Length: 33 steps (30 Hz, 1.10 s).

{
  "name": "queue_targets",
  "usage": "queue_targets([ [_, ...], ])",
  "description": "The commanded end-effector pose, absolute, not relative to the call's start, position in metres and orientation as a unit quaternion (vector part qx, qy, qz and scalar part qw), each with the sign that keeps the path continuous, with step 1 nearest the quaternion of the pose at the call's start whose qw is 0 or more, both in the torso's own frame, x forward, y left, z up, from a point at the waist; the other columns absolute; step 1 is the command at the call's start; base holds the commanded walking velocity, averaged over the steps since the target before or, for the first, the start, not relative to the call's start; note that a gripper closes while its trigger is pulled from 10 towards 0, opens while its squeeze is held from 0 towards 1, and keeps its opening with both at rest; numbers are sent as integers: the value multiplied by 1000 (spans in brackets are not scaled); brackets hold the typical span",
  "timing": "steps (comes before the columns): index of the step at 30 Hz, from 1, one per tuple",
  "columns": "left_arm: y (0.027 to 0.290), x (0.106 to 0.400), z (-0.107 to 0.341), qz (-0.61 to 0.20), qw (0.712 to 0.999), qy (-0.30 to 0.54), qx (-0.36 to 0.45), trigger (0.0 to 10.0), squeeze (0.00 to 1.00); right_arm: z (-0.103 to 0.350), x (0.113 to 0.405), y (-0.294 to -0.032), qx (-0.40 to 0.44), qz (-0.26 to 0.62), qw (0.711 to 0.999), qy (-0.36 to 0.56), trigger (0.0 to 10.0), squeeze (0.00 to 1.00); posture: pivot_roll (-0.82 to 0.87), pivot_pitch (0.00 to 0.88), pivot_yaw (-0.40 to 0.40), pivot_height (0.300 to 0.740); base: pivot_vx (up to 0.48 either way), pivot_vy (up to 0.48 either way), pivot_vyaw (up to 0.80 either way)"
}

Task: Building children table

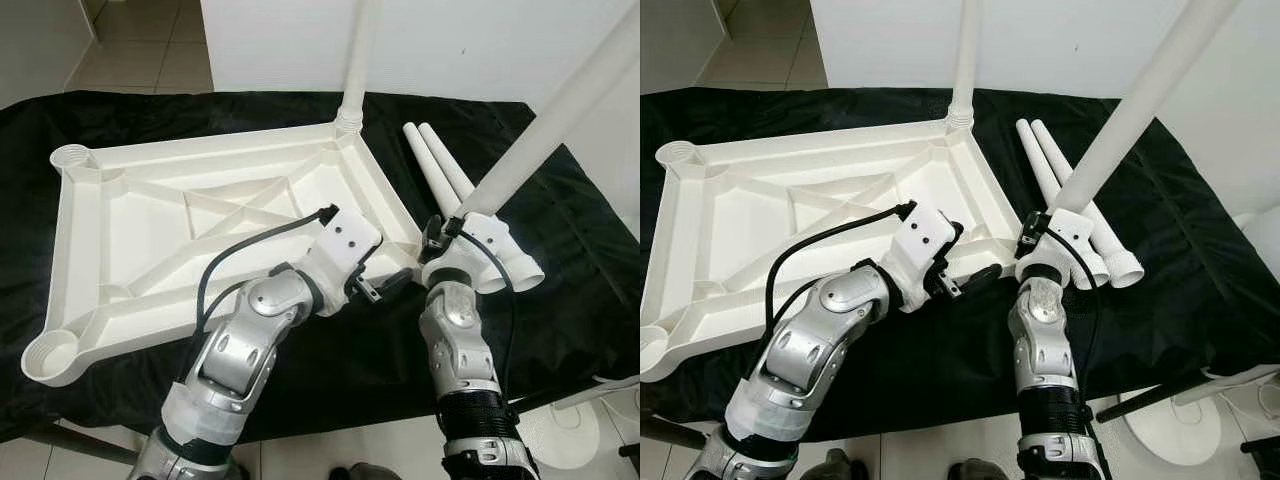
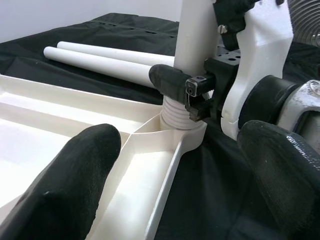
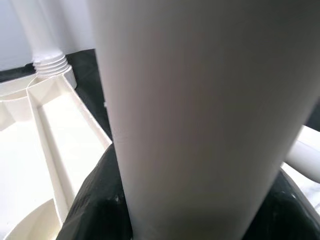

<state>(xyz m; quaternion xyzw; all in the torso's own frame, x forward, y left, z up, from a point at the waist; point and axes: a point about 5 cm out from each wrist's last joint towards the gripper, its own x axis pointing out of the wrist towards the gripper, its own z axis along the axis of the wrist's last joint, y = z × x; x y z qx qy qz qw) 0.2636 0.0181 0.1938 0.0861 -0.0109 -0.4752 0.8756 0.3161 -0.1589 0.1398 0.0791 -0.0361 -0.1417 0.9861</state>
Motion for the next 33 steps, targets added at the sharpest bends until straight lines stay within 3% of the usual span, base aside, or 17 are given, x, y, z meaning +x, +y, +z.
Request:
queue_targets([
  [1, 18, 268, 196, -438, 894, -21, 92, 10000, 0, 116, 315, -162, 75, -138, 987, 36, 10000, 0, -67, 18, -41, 740, 0, 0, 0],
  [10, 18, 268, 196, -438, 894, -23, 92, 10000, 0, 126, 323, -175, 69, -143, 986, 41, 10000, 0, -63, 13, -44, 740, 0, 0, 0],
  [23, 18, 267, 196, -437, 895, -23, 90, 10000, 0, 125, 323, -172, 69, -142, 986, 46, 10000, 0, -60, 9, -46, 740, 0, 0, 0],
  [24, 18, 267, 196, -437, 894, -23, 90, 10000, 0, 127, 323, -168, 83, -130, 987, 37, 10000, 1000, -62, 10, -45, 740, 0, 0, 0],
  [32, 18, 267, 196, -437, 895, -23, 89, 10000, 0, 138, 321, -168, 88, -96, 991, -7, 10000, 1000, -62, 10, -45, 740, 0, 0, 0],
  [33, 17, 267, 196, -438, 894, -22, 89, 10000, 0, 141, 322, -170, 72, -70, 995, -20, 10000, 537, -62, 10, -45, 740, 0, 0, 0],
])
